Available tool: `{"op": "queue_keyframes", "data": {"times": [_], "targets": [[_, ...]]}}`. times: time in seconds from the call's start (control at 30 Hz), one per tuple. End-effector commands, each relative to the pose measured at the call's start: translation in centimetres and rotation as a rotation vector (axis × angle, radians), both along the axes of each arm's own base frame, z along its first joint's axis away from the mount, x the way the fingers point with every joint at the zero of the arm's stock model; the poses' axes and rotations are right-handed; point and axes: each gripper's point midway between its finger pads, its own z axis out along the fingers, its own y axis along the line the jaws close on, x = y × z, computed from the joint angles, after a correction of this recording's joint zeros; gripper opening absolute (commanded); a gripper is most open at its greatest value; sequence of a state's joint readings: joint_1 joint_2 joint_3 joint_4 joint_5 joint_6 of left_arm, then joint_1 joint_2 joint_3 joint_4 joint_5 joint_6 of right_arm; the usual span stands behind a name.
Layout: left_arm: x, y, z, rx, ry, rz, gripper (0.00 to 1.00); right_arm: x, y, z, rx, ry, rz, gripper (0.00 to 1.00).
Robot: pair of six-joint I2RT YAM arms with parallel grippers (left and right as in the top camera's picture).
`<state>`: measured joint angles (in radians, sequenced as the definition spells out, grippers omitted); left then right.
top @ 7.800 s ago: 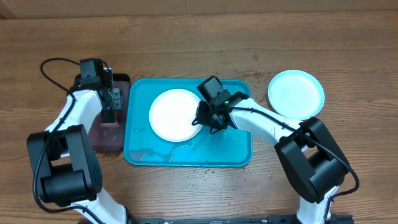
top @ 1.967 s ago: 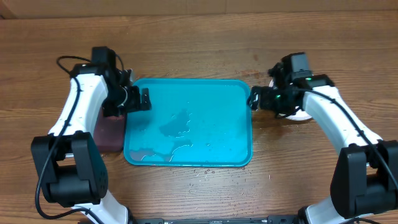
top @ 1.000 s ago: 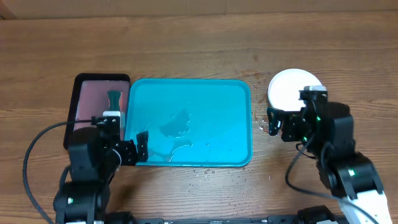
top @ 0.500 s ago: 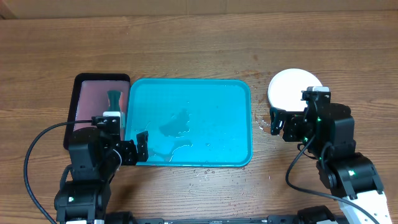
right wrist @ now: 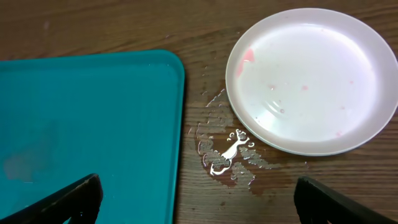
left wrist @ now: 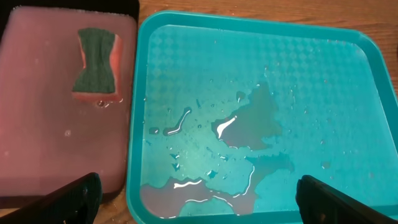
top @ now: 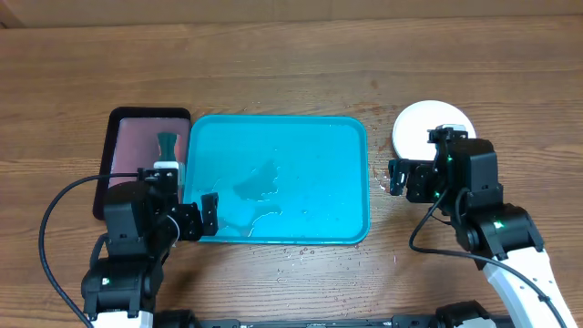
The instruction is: Clean dirty plates on tray and stack at the side
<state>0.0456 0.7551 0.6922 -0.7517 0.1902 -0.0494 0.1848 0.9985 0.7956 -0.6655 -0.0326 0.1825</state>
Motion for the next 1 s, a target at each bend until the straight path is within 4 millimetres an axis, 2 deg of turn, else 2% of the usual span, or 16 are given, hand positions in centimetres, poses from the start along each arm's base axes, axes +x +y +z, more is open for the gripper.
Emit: {"op": "queue_keyframes", "data": {"times": [0.0, 0.2, 0.37, 0.47, 0.67, 0.97], "targets": [[-0.1, 0.2, -0.7, 0.018, 0.02, -0.005, 1.0, -0.2, -0.3, 2.4, 0.006, -0.118, -0.01, 1.0], [0.0, 0.2, -1.1, 0.017, 0.041, -0.005, 1.0, -0.4, -0.9, 5.3, 0.069, -0.442, -0.03, 1.0], [0.0, 0.2, -1.5, 0.016, 0.059, -0.006, 1.0, -2.9, -1.3, 6.7, 0.124, -0.734, -0.031, 1.0], [0.1, 0.2, -1.7, 0.015, 0.066, -0.006, 1.0, -3.9, -1.9, 7.2, 0.136, -0.85, -0.051, 1.0], [0.1, 0.2, -2.0, 0.015, 0.079, -0.006, 1.0, -4.6, -2.9, 7.7, 0.137, -0.971, -0.081, 1.0], [0.1, 0.2, -2.3, 0.014, 0.092, -0.006, 1.0, -5.1, -4.1, 7.7, 0.104, -1.033, -0.115, 1.0]]}}
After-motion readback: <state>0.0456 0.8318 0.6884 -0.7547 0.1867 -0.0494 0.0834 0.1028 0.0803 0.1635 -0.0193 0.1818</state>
